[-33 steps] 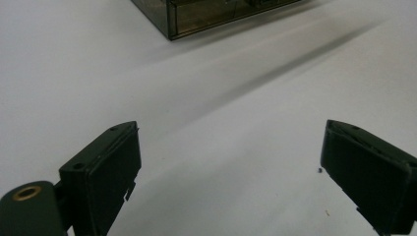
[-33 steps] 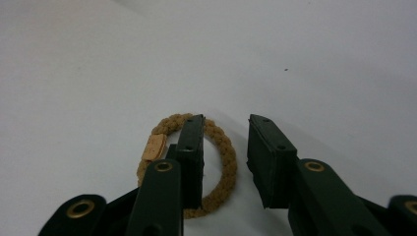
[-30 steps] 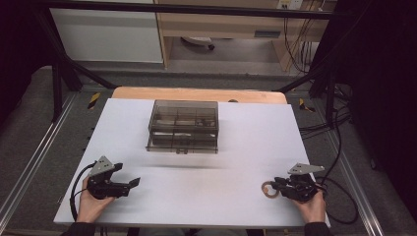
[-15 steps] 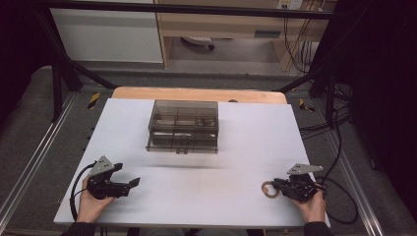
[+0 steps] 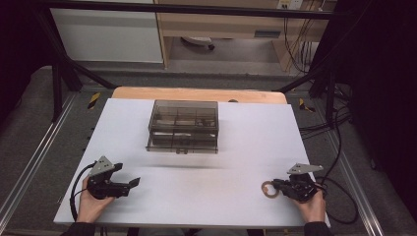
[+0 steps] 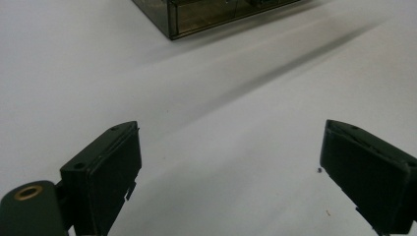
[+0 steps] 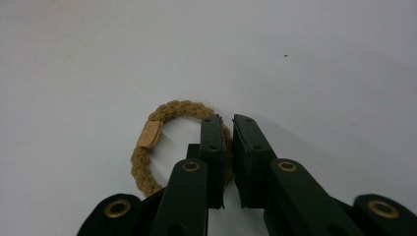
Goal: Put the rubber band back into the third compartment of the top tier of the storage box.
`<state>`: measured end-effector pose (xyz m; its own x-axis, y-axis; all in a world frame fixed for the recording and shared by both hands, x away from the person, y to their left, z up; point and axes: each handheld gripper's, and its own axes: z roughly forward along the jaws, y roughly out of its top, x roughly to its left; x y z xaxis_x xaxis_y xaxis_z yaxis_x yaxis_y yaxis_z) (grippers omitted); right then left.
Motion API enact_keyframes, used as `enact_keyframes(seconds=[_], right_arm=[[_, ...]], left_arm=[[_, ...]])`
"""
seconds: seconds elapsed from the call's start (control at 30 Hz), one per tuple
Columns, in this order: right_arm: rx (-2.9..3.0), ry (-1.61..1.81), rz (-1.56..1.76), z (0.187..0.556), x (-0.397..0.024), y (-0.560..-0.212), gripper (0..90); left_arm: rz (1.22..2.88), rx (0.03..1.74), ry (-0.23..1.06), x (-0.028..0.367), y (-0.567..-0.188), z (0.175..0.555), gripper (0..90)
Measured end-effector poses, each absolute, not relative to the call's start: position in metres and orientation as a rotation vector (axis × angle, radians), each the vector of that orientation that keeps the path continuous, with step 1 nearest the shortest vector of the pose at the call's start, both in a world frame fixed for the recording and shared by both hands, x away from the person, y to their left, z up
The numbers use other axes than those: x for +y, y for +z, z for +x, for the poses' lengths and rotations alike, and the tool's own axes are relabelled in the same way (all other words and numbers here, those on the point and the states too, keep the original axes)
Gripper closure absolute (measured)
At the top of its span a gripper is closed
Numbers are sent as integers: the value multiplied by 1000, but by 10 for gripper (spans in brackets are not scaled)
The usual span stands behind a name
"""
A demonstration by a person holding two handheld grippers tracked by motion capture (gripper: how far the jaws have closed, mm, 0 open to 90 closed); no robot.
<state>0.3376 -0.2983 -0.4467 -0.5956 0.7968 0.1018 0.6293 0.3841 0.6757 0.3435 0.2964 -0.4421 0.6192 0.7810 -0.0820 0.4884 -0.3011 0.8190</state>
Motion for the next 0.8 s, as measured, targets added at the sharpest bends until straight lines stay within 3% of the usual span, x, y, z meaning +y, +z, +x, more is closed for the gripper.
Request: enact_keyframes(seconds=[0.8], right_arm=[[2344, 1074, 1228, 335, -294, -430, 840]], left_arm=[[1963, 1003, 424, 297, -442, 343, 81]])
